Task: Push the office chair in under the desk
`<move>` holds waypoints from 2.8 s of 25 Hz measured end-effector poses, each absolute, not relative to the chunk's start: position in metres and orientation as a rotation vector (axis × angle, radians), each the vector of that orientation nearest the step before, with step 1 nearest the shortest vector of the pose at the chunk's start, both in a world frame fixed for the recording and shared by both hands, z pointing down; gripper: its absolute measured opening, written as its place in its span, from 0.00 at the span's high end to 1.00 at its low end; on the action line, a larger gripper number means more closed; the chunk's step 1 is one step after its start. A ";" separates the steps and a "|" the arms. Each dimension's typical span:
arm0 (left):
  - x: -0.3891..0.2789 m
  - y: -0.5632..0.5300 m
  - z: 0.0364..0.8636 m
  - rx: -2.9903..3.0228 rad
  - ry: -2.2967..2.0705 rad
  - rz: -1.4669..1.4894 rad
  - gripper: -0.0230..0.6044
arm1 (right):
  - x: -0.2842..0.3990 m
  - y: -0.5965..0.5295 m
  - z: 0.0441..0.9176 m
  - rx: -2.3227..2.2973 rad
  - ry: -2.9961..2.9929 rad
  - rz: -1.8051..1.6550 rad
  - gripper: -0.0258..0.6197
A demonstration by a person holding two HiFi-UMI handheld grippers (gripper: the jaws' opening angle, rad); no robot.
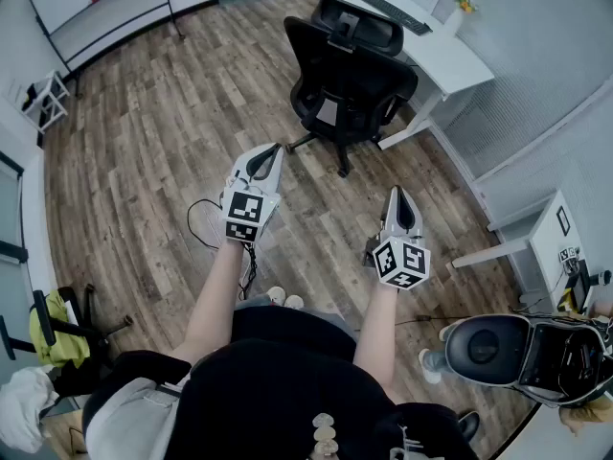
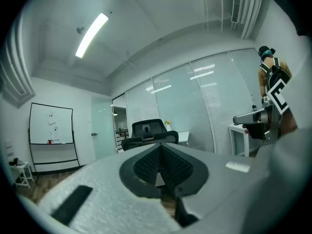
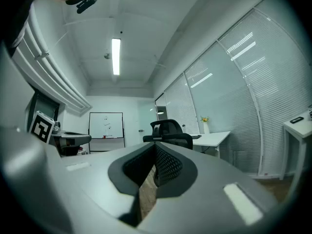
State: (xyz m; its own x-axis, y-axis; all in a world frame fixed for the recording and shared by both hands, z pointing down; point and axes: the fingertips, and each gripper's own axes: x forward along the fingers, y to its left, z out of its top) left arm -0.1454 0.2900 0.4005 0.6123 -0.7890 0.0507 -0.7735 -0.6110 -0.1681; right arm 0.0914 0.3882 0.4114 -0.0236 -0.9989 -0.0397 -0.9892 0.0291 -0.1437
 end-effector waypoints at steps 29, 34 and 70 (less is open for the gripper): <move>-0.141 0.290 0.421 -2.750 1.309 -0.201 0.95 | 0.077 0.383 0.422 -2.028 2.213 -0.145 0.94; -0.140 0.291 0.424 -2.774 1.312 -0.190 0.86 | 0.080 0.383 0.423 -2.012 2.205 -0.158 0.90; -0.135 0.291 0.435 -2.707 1.442 -0.131 0.66 | 0.102 0.364 0.431 -1.879 2.277 -0.149 0.69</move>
State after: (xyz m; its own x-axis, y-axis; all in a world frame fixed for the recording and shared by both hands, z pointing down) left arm -0.1354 0.2909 0.4353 0.5558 -0.8303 0.0416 -0.8242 -0.5568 -0.1034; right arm 0.1023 0.3637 0.4309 -0.1815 -0.9802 -0.0790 -0.9616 0.1937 -0.1943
